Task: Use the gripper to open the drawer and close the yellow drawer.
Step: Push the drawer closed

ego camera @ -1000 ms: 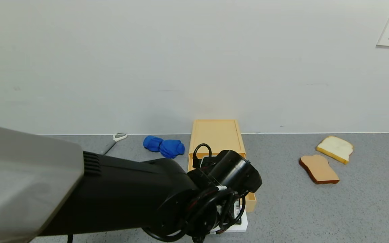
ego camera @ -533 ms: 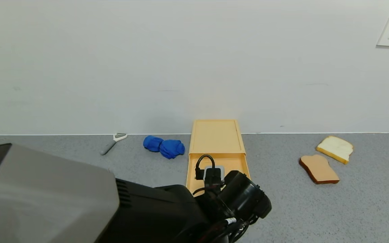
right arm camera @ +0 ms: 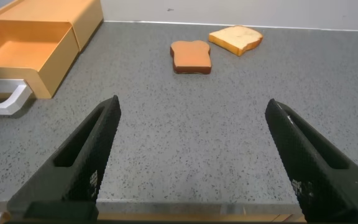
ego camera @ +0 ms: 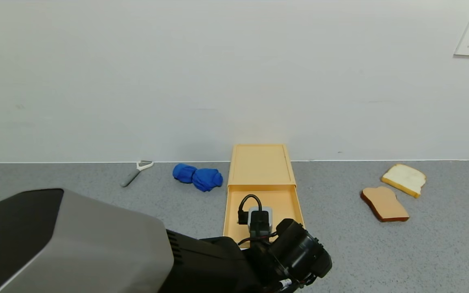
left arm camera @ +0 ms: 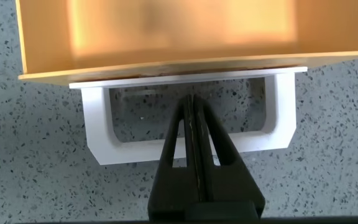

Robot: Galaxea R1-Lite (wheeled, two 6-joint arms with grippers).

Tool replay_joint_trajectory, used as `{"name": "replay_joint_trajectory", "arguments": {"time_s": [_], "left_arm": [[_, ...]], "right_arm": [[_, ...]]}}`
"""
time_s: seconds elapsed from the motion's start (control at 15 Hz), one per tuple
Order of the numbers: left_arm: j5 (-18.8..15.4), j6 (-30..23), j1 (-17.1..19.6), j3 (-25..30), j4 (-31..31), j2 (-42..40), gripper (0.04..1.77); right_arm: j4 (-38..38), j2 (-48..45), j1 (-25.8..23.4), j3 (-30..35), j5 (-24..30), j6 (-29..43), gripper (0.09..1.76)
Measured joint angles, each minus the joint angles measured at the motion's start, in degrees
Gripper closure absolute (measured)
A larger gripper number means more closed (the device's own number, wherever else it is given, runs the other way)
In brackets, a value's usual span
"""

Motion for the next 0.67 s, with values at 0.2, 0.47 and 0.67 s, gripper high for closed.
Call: {"name": "replay_joint_trajectory", "arguments": {"time_s": [0.2, 0.47, 0.67], "left_arm": [[0.7, 0.0, 0.0, 0.0, -1.4, 0.5, 1.70], [1.5, 0.2, 0.1, -0.7, -1.5, 1.0, 1.70], [2.3, 0.6, 0.7, -1.9, -1.5, 1.7, 1.70]], "right_arm": [[0.0, 0.0, 0.0, 0.0, 0.0, 0.0, 0.14], [0.0, 0.0, 0.0, 0.0, 0.0, 0.0, 0.14], [0.0, 0.0, 0.0, 0.0, 0.0, 0.0, 0.14]]}}
